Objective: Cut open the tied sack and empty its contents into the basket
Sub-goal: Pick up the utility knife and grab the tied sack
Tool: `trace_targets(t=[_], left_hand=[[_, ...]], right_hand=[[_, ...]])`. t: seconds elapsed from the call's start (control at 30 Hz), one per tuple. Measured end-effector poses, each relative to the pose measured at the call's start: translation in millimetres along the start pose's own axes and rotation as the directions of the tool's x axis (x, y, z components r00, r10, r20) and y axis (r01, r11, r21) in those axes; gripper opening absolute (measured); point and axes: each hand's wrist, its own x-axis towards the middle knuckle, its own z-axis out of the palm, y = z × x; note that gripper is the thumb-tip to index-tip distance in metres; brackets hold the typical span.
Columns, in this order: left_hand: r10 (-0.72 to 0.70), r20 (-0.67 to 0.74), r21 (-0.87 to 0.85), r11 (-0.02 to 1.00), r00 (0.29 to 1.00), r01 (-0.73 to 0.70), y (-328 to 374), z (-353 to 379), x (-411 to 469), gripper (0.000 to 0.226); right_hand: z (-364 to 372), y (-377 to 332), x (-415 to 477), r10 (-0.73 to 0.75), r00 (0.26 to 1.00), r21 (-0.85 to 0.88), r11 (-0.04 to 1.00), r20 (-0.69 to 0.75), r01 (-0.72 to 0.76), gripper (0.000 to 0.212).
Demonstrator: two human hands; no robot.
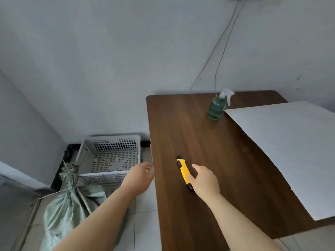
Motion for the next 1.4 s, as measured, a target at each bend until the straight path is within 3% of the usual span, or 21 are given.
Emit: trace_targets(t=[0.23,0.37,0.5,0.67,0.87,1.07,1.23,1.4], left_hand=[[-0.177,0.064,-0.048,0.982,0.982,0.18,-22,61,39,0.044],[-0.197,0.074,-0.136,0.969,0.978,0.205,-31,80,45,0.031],[-0.167,0.073,-0.119,0.977,0.983,0.175,-37,83,45,0.033],[-0.142,0.144,-0.131,0.978,0.979,0.161,-40,77,39,0.039],[-0.167,0.176,-0.165,0.967,0.97,0.196,-39,57,14,0.038],[-0.238,0.031,-0.195,0.951,0.971,0.239,-78,-17,-27,0.041],[-0.334,-0.139,-0.241,0.925,0.932,0.295,-135,-83,-64,0.034],[-0.396,-0.233,-0.24,0.909,0.888,0.342,-207,-135,-91,0.012]], right_hand=[[49,20,36,0.045,0.998,-0.031,0.999,0.049,-0.043,0.04],[66,27,46,0.074,0.997,0.003,0.997,0.037,-0.074,0.039],[72,26,50,0.071,0.995,0.02,0.997,0.071,-0.072,0.038],[61,15,48,0.044,0.974,0.248,0.964,0.223,-0.1,0.027],[33,-26,35,0.016,0.951,0.628,0.747,0.309,-0.217,0.022],[22,-102,26,-0.217,0.908,0.659,0.748,0.358,-0.081,0.024],[47,-180,16,-0.367,0.851,0.622,0.781,0.376,0.062,0.022],[94,-256,2,-0.437,0.801,0.596,0.793,0.41,0.127,0.019]])
